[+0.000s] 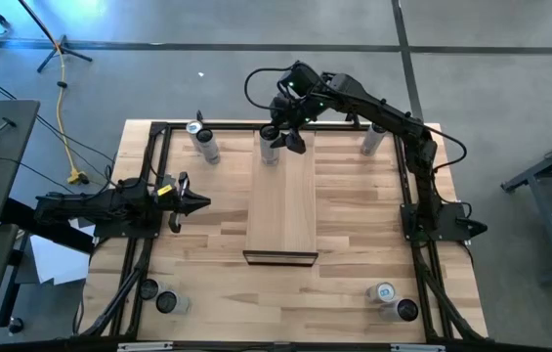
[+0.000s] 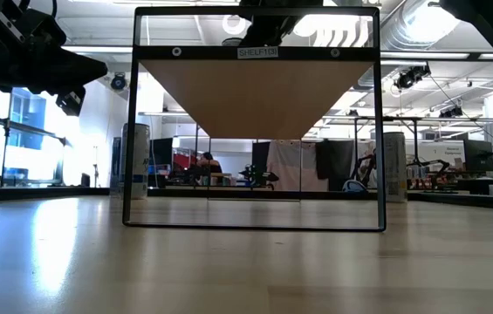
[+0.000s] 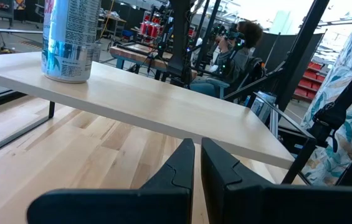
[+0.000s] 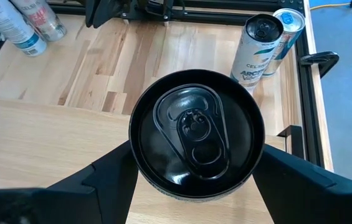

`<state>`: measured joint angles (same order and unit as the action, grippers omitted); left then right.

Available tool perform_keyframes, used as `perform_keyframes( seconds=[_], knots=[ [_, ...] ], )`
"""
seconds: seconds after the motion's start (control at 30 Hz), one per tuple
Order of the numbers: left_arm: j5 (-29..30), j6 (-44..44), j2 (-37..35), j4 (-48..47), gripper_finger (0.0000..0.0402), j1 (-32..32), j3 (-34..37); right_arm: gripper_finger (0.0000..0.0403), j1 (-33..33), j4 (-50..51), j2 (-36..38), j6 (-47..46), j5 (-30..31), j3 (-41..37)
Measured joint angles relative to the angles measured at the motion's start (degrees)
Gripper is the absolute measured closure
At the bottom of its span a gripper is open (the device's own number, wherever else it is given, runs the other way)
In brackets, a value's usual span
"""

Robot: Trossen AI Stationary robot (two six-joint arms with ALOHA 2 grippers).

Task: Place canned beverage on shelf
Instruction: Put the top white pink soda can on the shelf

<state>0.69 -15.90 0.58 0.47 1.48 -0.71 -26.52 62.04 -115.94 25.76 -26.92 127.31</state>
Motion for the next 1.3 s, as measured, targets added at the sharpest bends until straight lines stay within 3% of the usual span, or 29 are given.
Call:
perform_keyframes(
  seconds=[0.27,0.57,0.9,1.3],
  knots=[
    [0.0,0.0,0.01,0.0,0.0398,0.0,0.0,0.0115,0.0,0.02,0.0,0.0,-0.07,0.0],
    [0.0,0.0,0.02,0.0,0.0398,0.0,-0.01,0.001,0.0,-0.04,0.0,-0.12,0.48,0.0],
    [0.0,0.0,0.01,0.0,0.0398,0.0,-0.01,0.0026,-0.11,-0.07,0.02,-0.33,2.77,1.01],
    [0.0,0.0,-0.01,0.0,0.0398,0.0,0.0,0.0026,-0.52,9.0,0.07,0.22,4.45,6.3]
  ],
)
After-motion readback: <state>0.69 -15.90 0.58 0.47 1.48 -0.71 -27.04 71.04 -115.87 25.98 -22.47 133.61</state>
